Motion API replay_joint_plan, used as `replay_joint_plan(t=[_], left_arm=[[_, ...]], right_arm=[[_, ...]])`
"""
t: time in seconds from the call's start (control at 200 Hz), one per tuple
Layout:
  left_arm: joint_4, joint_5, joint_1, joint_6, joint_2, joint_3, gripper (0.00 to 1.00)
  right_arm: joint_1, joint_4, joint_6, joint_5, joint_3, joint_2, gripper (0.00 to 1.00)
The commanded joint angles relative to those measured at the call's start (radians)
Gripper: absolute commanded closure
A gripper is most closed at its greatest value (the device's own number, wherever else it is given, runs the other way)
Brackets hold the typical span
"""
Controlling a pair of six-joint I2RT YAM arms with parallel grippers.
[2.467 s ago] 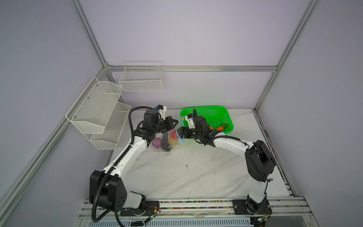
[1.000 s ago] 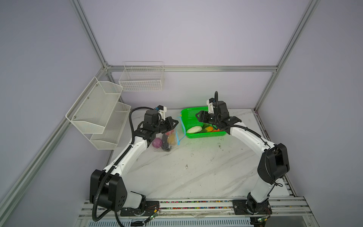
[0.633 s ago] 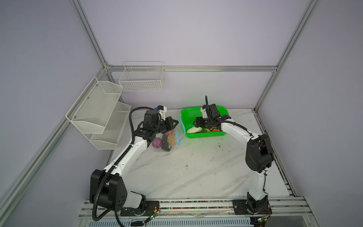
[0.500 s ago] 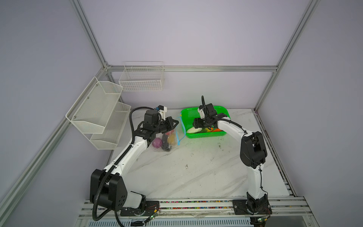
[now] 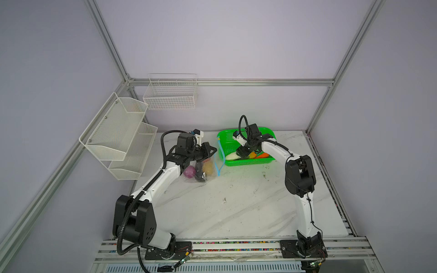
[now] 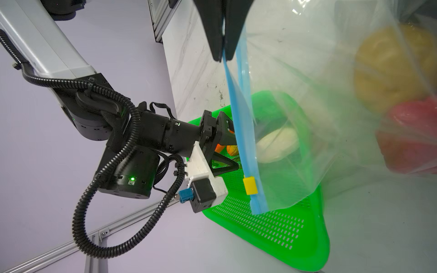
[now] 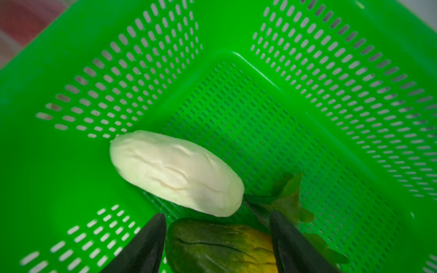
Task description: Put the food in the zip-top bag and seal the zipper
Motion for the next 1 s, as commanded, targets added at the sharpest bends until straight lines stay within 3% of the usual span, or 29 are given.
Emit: replay_joint_plan(t=[0.0, 0.17, 0.36, 0.525, 0.995], left_arm=[[0.024, 0.013, 0.006, -0.009, -0.001, 0.016, 1.00], [0.022, 0.011, 0.007, -0.012, 0.005, 0.021, 1.00], [0.017, 0.006, 0.007, -0.011, 0.006, 0.027, 1.00], [0.001, 0.006, 0.006, -0.003, 0.016, 0.042, 1.00], [-0.011, -0.006, 0.006, -0.001, 0.014, 0.045, 1.00]], right_arm=[[0.003, -0.064, -0.224, -0.045, 0.021, 0.019, 0.28], [0.010, -0.039, -0.306, -0.078, 0.030, 0.027, 0.30], [0.015, -0.081, -0.324, -0.057, 0.114, 0.105, 0.37], [0.018, -0.082, -0.355, -0.081, 0.132, 0.134, 0.38], [0.028, -0.094, -0.348, -0.049, 0.302, 0.278, 0.40]])
